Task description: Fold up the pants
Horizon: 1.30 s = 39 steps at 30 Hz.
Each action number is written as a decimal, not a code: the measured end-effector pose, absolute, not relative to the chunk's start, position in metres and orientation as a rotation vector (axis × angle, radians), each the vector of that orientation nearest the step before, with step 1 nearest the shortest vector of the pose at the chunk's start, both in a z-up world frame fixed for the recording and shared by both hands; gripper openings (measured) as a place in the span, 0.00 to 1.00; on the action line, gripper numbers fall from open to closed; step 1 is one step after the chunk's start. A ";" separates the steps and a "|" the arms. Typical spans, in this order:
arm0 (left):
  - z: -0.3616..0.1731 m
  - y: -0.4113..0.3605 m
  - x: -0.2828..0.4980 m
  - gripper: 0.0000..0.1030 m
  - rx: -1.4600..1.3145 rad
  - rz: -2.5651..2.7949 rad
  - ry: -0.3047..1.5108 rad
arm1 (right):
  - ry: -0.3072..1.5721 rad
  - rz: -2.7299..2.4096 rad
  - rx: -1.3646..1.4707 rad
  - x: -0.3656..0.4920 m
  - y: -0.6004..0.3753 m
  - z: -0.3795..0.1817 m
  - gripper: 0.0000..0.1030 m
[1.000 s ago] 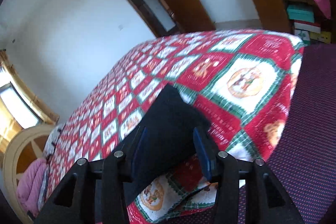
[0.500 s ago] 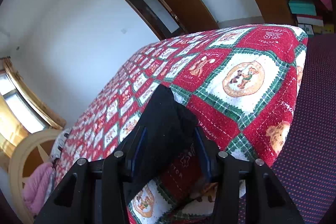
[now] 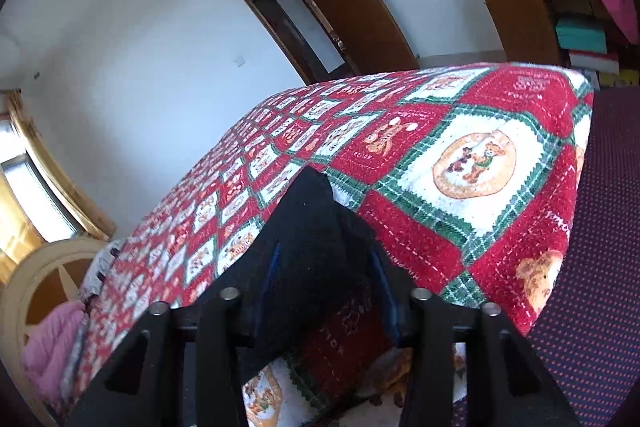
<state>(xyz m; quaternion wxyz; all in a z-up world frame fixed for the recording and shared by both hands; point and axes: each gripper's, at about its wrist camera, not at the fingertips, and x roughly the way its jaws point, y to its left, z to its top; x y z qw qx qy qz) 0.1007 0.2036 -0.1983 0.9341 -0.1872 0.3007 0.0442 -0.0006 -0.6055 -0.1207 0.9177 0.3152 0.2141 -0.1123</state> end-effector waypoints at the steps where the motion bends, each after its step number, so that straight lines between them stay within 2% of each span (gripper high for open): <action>1: -0.199 0.204 0.100 0.85 -0.386 0.086 0.610 | 0.443 -0.227 0.667 0.000 -0.609 -0.122 0.25; 5: -0.200 0.202 0.100 0.88 -0.370 0.078 0.606 | 0.433 -0.196 0.730 -0.002 -0.617 -0.127 0.15; 9: -0.200 0.200 0.101 0.88 -0.358 0.081 0.606 | 0.406 -0.175 0.710 -0.004 -0.610 -0.117 0.12; 18: -0.202 0.196 0.101 0.90 -0.330 0.095 0.602 | 0.341 -0.148 0.553 -0.009 -0.577 -0.083 0.11; 28: -0.203 0.195 0.101 0.90 -0.326 0.098 0.605 | 0.306 -0.027 0.183 0.003 -0.482 -0.038 0.11; 39: -0.203 0.195 0.101 0.90 -0.326 0.098 0.604 | 0.337 0.147 0.052 0.025 -0.390 -0.034 0.11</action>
